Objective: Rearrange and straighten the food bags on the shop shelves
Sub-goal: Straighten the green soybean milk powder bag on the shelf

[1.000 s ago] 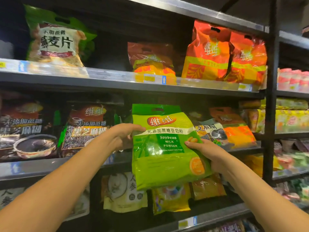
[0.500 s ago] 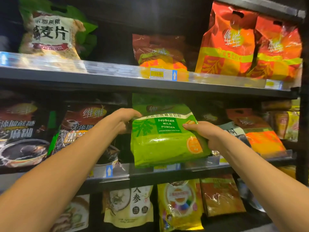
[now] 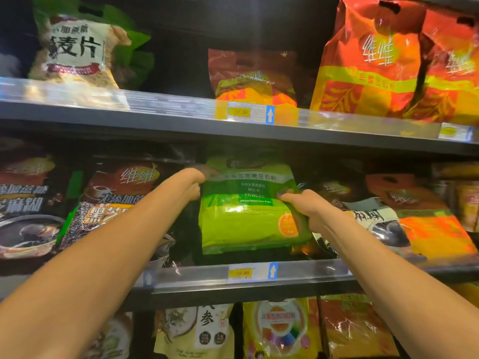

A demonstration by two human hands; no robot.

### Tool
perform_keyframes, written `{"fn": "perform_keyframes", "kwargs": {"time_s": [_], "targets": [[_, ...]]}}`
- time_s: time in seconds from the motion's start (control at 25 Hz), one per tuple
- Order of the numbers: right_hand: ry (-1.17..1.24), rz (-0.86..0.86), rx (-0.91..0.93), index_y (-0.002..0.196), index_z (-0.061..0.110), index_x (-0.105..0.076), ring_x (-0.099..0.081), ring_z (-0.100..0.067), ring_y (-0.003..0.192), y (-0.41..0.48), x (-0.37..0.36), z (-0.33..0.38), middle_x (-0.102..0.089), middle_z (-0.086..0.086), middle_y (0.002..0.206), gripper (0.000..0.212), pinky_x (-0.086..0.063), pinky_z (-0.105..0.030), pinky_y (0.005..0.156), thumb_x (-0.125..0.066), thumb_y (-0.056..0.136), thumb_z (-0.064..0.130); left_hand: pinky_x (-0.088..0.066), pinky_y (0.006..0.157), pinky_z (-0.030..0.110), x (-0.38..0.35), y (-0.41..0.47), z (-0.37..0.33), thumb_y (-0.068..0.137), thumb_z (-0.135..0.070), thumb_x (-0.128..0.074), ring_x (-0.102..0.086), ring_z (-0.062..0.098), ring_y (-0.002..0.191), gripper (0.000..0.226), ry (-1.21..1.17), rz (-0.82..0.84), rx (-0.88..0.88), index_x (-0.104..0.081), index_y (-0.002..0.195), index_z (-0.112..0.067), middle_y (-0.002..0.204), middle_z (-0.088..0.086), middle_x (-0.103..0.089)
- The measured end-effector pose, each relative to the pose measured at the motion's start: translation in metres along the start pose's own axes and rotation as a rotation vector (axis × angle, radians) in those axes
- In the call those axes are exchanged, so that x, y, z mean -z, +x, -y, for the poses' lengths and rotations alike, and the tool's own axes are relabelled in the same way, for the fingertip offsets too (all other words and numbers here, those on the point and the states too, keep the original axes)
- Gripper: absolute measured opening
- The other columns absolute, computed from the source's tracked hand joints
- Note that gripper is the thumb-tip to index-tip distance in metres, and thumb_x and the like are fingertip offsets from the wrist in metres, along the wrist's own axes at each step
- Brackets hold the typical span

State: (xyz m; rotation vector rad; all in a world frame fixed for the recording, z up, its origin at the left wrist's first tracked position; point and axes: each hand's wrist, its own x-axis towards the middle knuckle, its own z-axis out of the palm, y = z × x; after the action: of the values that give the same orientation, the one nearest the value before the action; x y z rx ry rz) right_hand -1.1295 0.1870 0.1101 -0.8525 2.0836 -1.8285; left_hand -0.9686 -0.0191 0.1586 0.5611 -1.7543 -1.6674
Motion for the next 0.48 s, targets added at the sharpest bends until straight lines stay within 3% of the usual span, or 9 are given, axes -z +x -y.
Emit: {"fn": "perform_keyframes", "kwargs": {"time_s": [0.08,0.16,0.2,0.24,0.28,0.36,0.44,0.48], "targets": [[-0.028,-0.023,-0.002,0.122,0.003,-0.06,-0.071,-0.03,0.08,0.008,-0.002,-0.007,-0.072,-0.016,0.096,0.039,-0.058,-0.04,0.069,-0.075,0.093,0.023,-0.056,0.042,0.032,-0.002,0.002,0.002,0.102,0.001,-0.056,-0.064,0.021,0.037,0.022,0.016,-0.041,0.001,-0.059,0.082,-0.008,0.054,0.013,-0.067],[-0.137,-0.029,0.002,0.123,-0.001,-0.062,-0.068,-0.028,0.079,0.014,-0.007,-0.021,-0.07,-0.015,0.093,0.037,-0.057,-0.039,0.069,-0.074,0.093,0.019,-0.062,0.073,0.036,-0.005,0.007,0.014,0.098,0.003,-0.062,-0.071,0.027,0.064,0.011,0.066,-0.067,-0.031,-0.065,0.093,-0.007,0.081,0.017,-0.07],[-0.206,-0.022,0.007,0.122,-0.003,-0.063,-0.067,-0.026,0.078,0.017,-0.009,-0.027,-0.07,-0.014,0.092,0.036,-0.057,-0.036,0.068,-0.072,0.094,0.017,-0.06,0.089,0.045,-0.006,0.013,0.022,0.094,0.004,-0.066,-0.073,0.031,0.082,0.009,0.093,-0.066,-0.043,-0.068,0.101,-0.001,0.097,0.019,-0.071],[-0.271,-0.016,0.022,0.12,-0.004,-0.065,-0.065,-0.022,0.074,0.017,-0.012,-0.032,-0.069,-0.011,0.088,0.033,-0.055,-0.03,0.063,-0.07,0.095,0.016,-0.056,0.097,0.054,-0.007,0.023,0.03,0.09,0.005,-0.07,-0.073,0.034,0.095,0.026,0.074,-0.065,-0.038,-0.068,0.115,0.001,0.11,0.023,-0.072],[-0.322,-0.018,0.039,0.118,-0.003,-0.065,-0.061,-0.018,0.07,0.014,-0.014,-0.034,-0.066,-0.007,0.083,0.029,-0.051,-0.025,0.056,-0.068,0.097,0.016,-0.055,0.097,0.061,-0.006,0.038,0.038,0.085,0.005,-0.073,-0.072,0.037,0.101,0.042,0.037,-0.059,-0.048,-0.064,0.126,0.003,0.117,0.026,-0.071],[-0.357,-0.005,0.068,0.116,0.003,-0.065,-0.06,-0.014,0.071,0.009,-0.009,-0.034,-0.065,-0.003,0.083,0.027,-0.047,-0.022,0.053,-0.069,0.098,0.021,-0.056,0.095,0.062,-0.003,0.074,0.055,0.073,-0.003,-0.079,-0.071,0.038,0.105,0.063,0.053,-0.066,-0.048,-0.061,0.134,-0.001,0.121,0.026,-0.07],[-0.44,0.093,0.093,0.115,0.01,-0.065,-0.066,-0.014,0.086,0.007,0.0,-0.036,-0.071,-0.002,0.098,0.037,-0.051,-0.026,0.064,-0.078,0.09,0.034,-0.057,0.097,0.056,-0.002,0.054,0.052,0.068,-0.009,-0.081,-0.068,0.037,0.112,0.075,0.111,-0.05,-0.05,-0.057,0.139,-0.007,0.126,0.02,-0.069],[-0.535,0.143,0.11,0.116,0.013,-0.065,-0.068,-0.016,0.094,0.003,0.002,-0.036,-0.072,-0.002,0.105,0.049,-0.056,-0.029,0.072,-0.084,0.082,0.042,-0.057,0.097,0.054,-0.003,0.032,0.048,0.075,-0.007,-0.08,-0.068,0.035,0.113,0.068,0.127,-0.031,-0.046,-0.057,0.138,-0.01,0.126,0.017,-0.07]]}}
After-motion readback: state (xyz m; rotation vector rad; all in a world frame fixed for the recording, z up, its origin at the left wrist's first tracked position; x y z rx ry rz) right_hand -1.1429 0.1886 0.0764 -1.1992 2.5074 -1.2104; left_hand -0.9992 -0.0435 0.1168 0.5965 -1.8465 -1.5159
